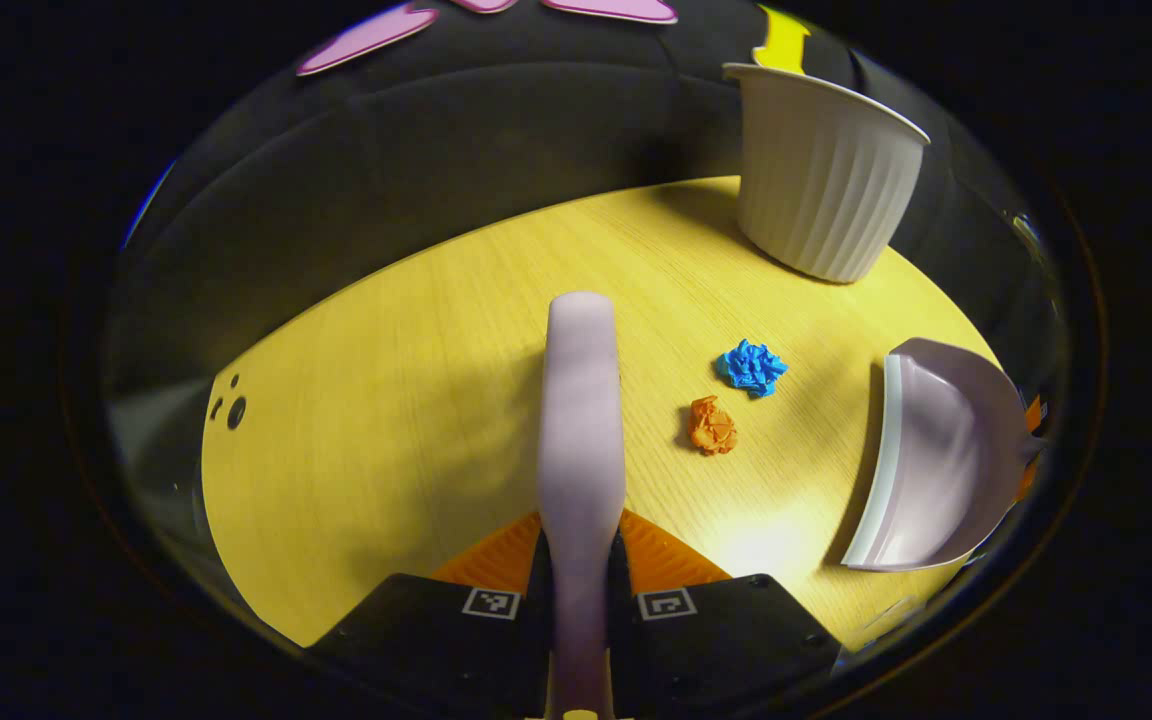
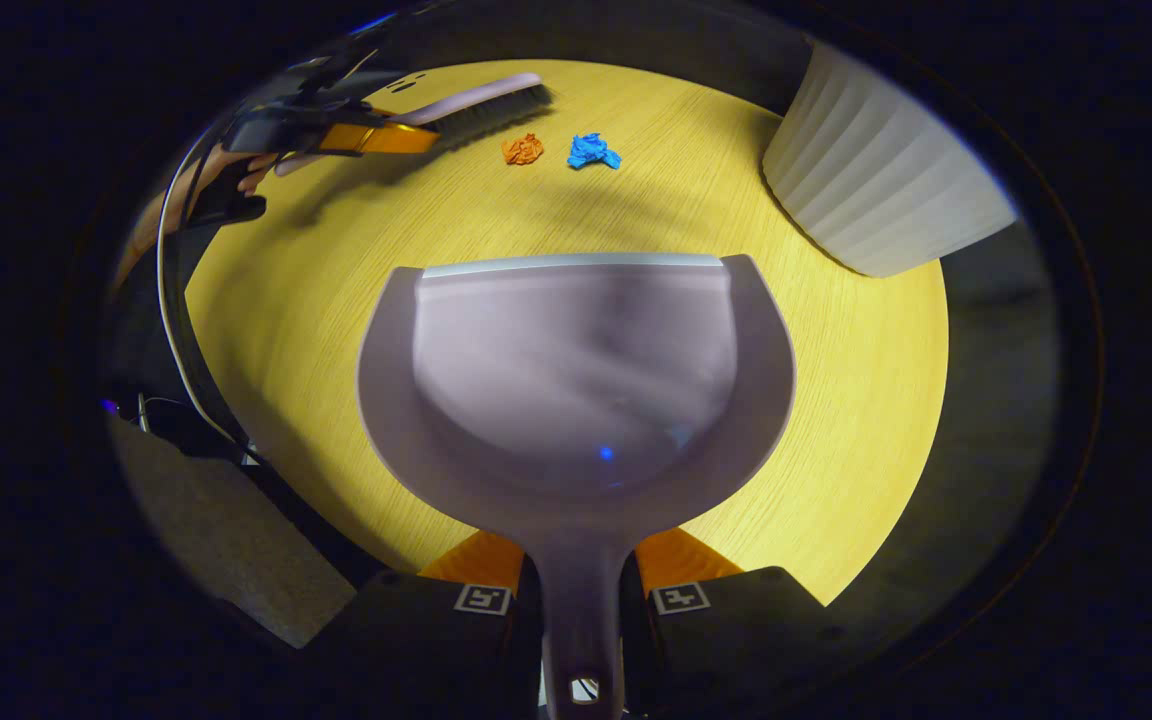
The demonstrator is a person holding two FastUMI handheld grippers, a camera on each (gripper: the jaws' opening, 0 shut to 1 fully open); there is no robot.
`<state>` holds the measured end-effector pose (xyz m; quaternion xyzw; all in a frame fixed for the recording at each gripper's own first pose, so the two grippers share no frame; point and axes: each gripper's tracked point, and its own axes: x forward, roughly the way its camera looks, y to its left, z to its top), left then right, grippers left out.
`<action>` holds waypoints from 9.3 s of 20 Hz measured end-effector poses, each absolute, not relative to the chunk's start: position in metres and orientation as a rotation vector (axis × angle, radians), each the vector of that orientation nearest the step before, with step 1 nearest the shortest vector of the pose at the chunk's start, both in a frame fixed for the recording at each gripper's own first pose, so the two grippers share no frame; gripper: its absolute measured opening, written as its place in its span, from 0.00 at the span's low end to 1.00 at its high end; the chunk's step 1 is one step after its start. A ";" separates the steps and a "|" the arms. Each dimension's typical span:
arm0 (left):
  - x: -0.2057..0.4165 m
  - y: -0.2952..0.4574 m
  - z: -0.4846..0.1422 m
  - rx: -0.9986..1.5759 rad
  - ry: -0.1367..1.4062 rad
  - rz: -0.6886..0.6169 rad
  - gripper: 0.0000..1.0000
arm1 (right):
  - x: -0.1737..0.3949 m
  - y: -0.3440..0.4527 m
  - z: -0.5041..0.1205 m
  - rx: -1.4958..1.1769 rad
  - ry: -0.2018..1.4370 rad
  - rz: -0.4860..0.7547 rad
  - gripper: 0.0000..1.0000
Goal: Pick up the small broom and dustpan from the desktop, sweep the trash into the dustpan with the broom, and then empty the trash into the garbage bin.
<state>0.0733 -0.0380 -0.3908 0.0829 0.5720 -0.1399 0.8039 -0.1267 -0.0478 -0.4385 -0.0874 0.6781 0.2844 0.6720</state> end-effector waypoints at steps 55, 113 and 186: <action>0.085 -0.109 -0.323 -0.195 1.199 -0.397 0.29 | -0.065 -0.064 -0.369 -0.119 1.308 -0.075 0.36; 0.115 -0.105 -0.311 -0.130 1.174 -0.237 0.30 | -0.118 -0.022 -0.248 -0.189 1.084 0.327 0.35; 0.212 -0.118 -0.076 -0.049 0.464 0.014 0.35 | -0.208 0.086 -0.176 0.096 0.413 0.470 0.37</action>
